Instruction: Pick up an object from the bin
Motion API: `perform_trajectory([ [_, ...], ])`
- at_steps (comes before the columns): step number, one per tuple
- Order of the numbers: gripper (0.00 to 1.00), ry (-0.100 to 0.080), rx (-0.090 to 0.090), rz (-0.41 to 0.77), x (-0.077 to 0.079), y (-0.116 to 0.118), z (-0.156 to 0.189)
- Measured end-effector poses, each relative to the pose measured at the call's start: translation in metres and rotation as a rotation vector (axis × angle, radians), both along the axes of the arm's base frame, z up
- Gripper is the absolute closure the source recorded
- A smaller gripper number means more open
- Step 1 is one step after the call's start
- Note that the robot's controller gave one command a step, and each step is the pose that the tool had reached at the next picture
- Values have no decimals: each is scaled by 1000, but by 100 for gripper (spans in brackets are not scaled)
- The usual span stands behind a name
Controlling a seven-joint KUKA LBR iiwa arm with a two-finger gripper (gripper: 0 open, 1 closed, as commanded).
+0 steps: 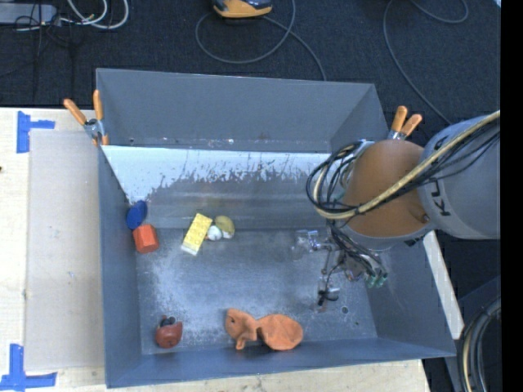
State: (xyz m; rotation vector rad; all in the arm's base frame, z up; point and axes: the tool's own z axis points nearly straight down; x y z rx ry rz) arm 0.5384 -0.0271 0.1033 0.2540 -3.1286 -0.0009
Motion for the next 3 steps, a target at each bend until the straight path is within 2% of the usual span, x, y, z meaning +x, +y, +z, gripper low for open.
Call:
perform_trajectory([
  [1,0,-7,3,34,-9,12,-8],
  [2,0,7,2,21,-18,8,9],
  [3,0,-7,1,-4,-25,53,-8],
])
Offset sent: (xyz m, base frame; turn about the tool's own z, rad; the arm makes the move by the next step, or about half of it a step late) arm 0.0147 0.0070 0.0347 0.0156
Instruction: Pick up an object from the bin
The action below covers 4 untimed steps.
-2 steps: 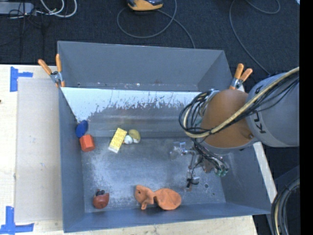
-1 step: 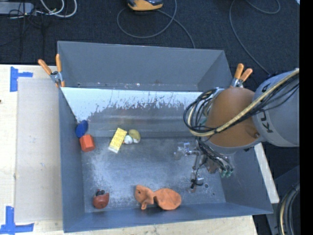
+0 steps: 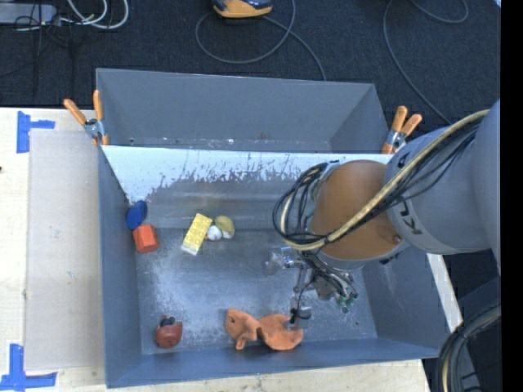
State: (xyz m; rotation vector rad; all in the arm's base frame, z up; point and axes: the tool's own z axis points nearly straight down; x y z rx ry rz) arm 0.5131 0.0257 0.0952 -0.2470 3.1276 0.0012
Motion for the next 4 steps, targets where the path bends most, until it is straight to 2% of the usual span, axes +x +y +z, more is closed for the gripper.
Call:
perform_trajectory([
  [1,100,16,2,172,-35,21,-25],
  [3,100,16,4,174,-35,19,-25],
  [4,100,21,2,173,-35,32,187],
])
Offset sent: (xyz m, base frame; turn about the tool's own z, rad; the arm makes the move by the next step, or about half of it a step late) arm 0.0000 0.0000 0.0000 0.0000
